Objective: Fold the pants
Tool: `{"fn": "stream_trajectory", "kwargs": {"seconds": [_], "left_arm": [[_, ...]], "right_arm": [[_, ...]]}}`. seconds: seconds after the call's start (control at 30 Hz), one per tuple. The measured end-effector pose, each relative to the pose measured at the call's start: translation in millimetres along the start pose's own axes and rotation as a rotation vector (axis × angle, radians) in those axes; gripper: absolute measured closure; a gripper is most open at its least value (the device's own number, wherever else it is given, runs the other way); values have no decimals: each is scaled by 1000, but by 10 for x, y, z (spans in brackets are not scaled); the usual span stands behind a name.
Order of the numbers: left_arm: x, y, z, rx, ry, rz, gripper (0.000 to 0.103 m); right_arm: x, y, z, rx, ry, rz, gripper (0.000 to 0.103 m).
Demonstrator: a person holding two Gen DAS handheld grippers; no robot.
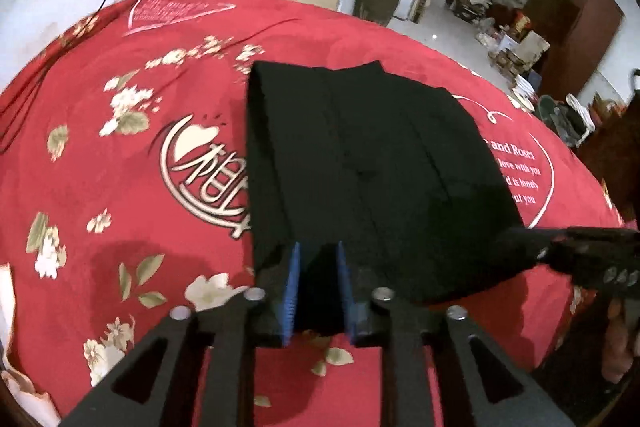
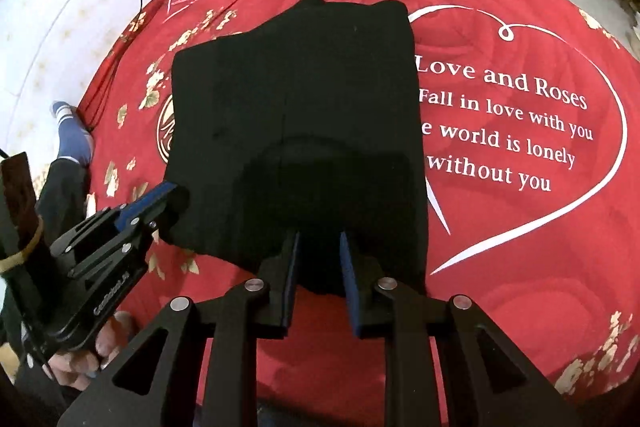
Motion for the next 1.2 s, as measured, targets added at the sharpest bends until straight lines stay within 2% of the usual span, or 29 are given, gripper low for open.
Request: {"fn": "stream_trajectory", "kwargs": {"seconds": [0.1,0.27,0.4,0.43,0.53,0.6,0.63,0.67,0.8,0.83,0.9,1.03,1.1,1.2], "left_arm": [[-76,-1,-28,-9,31,19,78],[-142,43,-70,3,39,-14,78],[-402,56,-166,11,106,-42,77],[-449,51,-193,7,128,-35,76],[-544,52,-258,6,195,32,57],[-540,18,-300,5,215,83,45],[-514,-15,-307,1,213,108,44],[-491,-84,-318,-13,207,137,43],[-463,-394,-309,-66,198,140,41],[-469,-391,-311,-36,200,160,39],[-447,-397,-320,-31,193,180,38],[-283,-377,-244,-39,155,279,38],[-219,-340,-174,-24,134,263,38],[-266,-367,-194,-23,180,280,38]], "right_arm": [[-12,140,-80,80,25,-16,82],[265,26,-341,47,-8,33,82],[438,59,-404,109,-38,55,82],[481,70,-395,118,-56,47,82],[571,113,-407,139,-114,-48,82],[541,127,-423,152,-112,-102,70],[529,122,-424,151,-109,-132,52],[510,95,-426,145,-110,-152,38],[526,-5,-436,118,-115,-148,38],[551,-32,-441,111,-125,-147,38],[567,-107,-466,98,-143,-157,38],[595,-131,-464,93,-172,-218,38],[563,-139,-439,78,-170,-236,38],[524,-114,-398,78,-164,-251,38]]}}
Point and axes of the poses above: each gripper's, at about its wrist camera, not at the fingertips, and y roughly against the way its jaws point, x to its right, z to its underside, the point moved 1 cm from there along -y, roughly the way its jaws point, and after that the axes turned 10 degrees about -z, right-handed, at the moved point
